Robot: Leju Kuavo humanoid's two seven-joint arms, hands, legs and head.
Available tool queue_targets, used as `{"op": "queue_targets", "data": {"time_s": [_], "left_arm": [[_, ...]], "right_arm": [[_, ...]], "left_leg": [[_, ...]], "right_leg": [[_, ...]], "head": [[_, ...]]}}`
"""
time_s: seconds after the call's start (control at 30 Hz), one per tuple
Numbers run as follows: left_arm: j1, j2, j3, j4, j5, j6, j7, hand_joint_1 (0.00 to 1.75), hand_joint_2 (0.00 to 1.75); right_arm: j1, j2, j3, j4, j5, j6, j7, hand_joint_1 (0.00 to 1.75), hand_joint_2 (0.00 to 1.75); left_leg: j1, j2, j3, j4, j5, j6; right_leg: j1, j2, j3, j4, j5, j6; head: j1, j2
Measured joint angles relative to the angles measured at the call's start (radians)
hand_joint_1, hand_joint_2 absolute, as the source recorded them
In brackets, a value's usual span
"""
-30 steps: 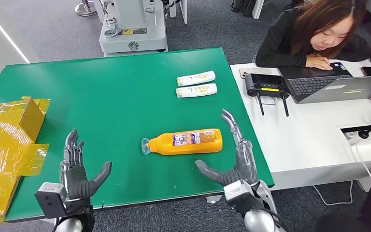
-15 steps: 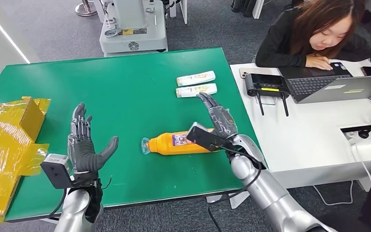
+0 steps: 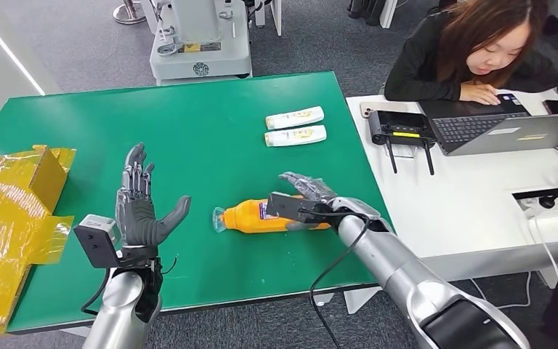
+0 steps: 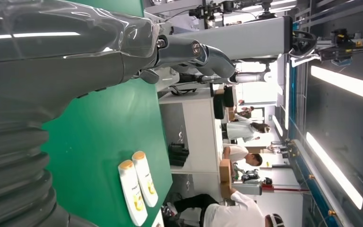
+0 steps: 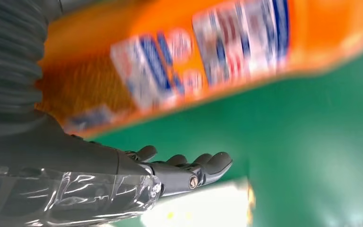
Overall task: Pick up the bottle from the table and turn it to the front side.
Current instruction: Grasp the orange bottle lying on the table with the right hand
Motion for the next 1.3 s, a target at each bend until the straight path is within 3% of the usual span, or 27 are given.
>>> {"op": "queue_targets", "data": {"time_s": [0.13, 0.43, 0.7, 0.93, 0.97, 1.07, 1.1, 1.2, 1.3], "left_arm": [[-0.001, 0.0, -0.001, 0.003, 0.006, 0.001, 0.008, 0.0, 1.75], [0.003, 0.003, -0.001, 0.003, 0.031, 0.031, 0.01, 0.0, 1.75], [0.017, 0.012, 0.0, 0.003, 0.065, 0.043, 0.0, 0.0, 1.75], [0.031, 0.022, 0.004, 0.003, 0.079, 0.036, -0.003, 0.0, 1.75], [0.033, 0.023, 0.004, 0.003, 0.079, 0.036, -0.003, 0.0, 1.75], [0.035, 0.027, 0.006, 0.003, 0.08, 0.036, -0.003, 0.0, 1.75], [0.036, 0.028, 0.007, 0.003, 0.08, 0.036, -0.003, 0.0, 1.75], [0.038, 0.029, 0.011, 0.003, 0.08, 0.035, -0.004, 0.0, 1.75], [0.049, 0.03, 0.018, 0.001, 0.074, 0.035, -0.008, 0.0, 1.75]], "right_arm": [[-0.061, 0.008, 0.077, 0.077, 0.023, 0.109, 0.009, 0.0, 1.75], [-0.161, 0.007, 0.223, 0.174, 0.068, 0.257, 0.038, 0.0, 1.75], [-0.206, 0.006, 0.357, 0.222, 0.133, 0.275, 0.079, 0.0, 1.75], [-0.221, -0.003, 0.417, 0.231, 0.145, 0.254, 0.092, 0.03, 1.75], [-0.222, -0.004, 0.422, 0.232, 0.145, 0.253, 0.094, 0.17, 1.75], [-0.224, -0.005, 0.433, 0.235, 0.144, 0.252, 0.094, 1.41, 1.75], [-0.225, -0.006, 0.437, 0.236, 0.144, 0.252, 0.094, 1.71, 1.75], [-0.223, -0.006, 0.445, 0.237, 0.139, 0.223, 0.094, 1.75, 1.75], [-0.201, -0.01, 0.444, 0.236, 0.094, 0.103, 0.084, 1.75, 1.75]], "left_leg": [[0.0, 0.001, 0.001, 0.0, 0.0, 0.0], [0.0, 0.001, 0.005, 0.0, 0.0, 0.0], [0.0, 0.0, 0.008, 0.0, 0.0, 0.0], [0.0, 0.0, 0.008, 0.0, 0.0, 0.0], [0.0, 0.0, 0.008, 0.0, 0.0, 0.0], [0.0, 0.0, 0.008, 0.0, 0.0, 0.0], [0.0, 0.0, 0.008, 0.0, 0.0, 0.0], [0.0, 0.001, 0.009, 0.0, 0.0, 0.0], [0.0, 0.001, 0.01, 0.0, 0.0, 0.0]], "right_leg": [[0.0, 0.001, 0.0, 0.0, 0.0, 0.0], [0.0, 0.001, 0.004, -0.001, 0.0, 0.0], [0.0, 0.0, 0.008, -0.001, 0.0, 0.0], [0.0, 0.0, 0.008, -0.001, 0.0, 0.0], [0.0, 0.0, 0.008, -0.001, 0.0, 0.0], [0.0, 0.0, 0.008, -0.001, 0.0, 0.0], [0.0, 0.0, 0.008, -0.001, 0.0, 0.0], [0.0, 0.0, 0.009, -0.001, 0.0, 0.0], [0.0, 0.001, 0.01, -0.001, 0.0, 0.0]], "head": [[0.0, 0.0], [0.0, 0.0], [0.0, 0.0], [0.0, 0.0], [0.0, 0.0], [0.0, 0.0], [0.0, 0.0], [0.0, 0.0], [0.0, 0.0]]}}
